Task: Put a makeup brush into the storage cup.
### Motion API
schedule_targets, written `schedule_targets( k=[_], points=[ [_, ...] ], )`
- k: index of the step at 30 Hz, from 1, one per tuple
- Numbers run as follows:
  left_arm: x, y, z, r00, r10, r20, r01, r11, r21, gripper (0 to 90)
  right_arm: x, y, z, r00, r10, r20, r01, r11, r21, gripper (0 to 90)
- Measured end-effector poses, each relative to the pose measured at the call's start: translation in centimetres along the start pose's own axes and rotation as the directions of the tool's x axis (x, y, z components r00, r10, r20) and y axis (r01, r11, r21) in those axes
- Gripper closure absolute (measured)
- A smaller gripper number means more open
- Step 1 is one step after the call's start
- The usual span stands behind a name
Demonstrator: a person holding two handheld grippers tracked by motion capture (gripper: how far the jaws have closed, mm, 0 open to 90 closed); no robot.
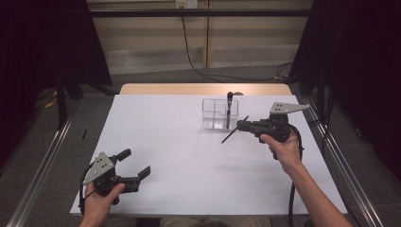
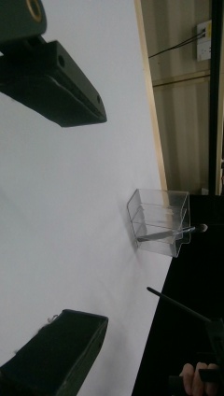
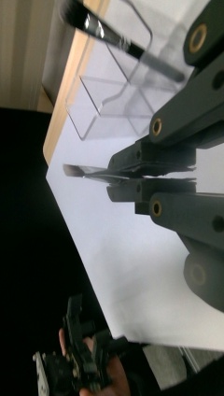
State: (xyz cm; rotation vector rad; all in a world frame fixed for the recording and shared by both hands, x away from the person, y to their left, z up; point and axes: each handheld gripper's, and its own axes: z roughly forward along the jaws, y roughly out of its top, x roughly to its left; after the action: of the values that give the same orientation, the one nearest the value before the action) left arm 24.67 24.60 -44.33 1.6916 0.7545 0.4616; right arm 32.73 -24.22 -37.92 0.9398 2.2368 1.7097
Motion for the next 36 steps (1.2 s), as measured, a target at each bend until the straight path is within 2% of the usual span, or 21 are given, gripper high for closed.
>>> schedule_targets(
  k=[5, 12, 13, 18, 23, 29, 36],
  points=[
    [-0.3, 0.0, 0.0, 0.9999, 0.015, 0.003, -0.015, 0.9999, 0.006, 4.2, -0.7, 0.6, -0.3, 0.9997, 0.005, 0.023, -0.005, 1.0, -0.01, 85.8],
    [-0.2, 0.0, -0.2, 0.9999, 0.011, 0.0, -0.011, 0.9999, 0.007, 4.2, -1.6, 1.5, -0.5, 0.9989, 0.008, 0.047, -0.008, 1.0, -0.008, 85.8],
    [-0.2, 0.0, -0.2, 1.0, 0.005, 0.002, -0.005, 1.0, 0.004, 4.2, -1.7, 1.8, -0.5, 0.9987, 0.007, 0.05, -0.006, 1.0, -0.01, 85.8],
    [-0.2, 0.0, -0.2, 0.9995, 0.028, 0.011, -0.028, 0.9995, 0.014, 4.2, -2.1, 2.9, -0.6, 0.9978, 0.003, 0.067, -0.002, 1.0, -0.02, 85.8],
    [-0.3, 0.1, -0.1, 0.9997, 0.022, 0.011, -0.022, 0.9997, 0.012, 4.2, -2.4, 4.2, -0.6, 0.9963, -0.008, 0.086, 0.01, 1.0, -0.025, 85.8],
    [-0.2, 0.1, -0.2, 0.9996, 0.025, 0.01, -0.025, 0.9996, 0.014, 4.1, -3.1, 5.4, -0.4, 0.9936, -0.01, 0.113, 0.014, 0.999, -0.03, 85.8],
    [-0.1, 0.1, -0.2, 0.9996, 0.025, 0.008, -0.025, 0.9996, 0.016, 4.1, -3.9, 5.8, 0.5, 0.989, 0.0, 0.148, 0.003, 1.0, -0.019, 85.8]
  ],
)
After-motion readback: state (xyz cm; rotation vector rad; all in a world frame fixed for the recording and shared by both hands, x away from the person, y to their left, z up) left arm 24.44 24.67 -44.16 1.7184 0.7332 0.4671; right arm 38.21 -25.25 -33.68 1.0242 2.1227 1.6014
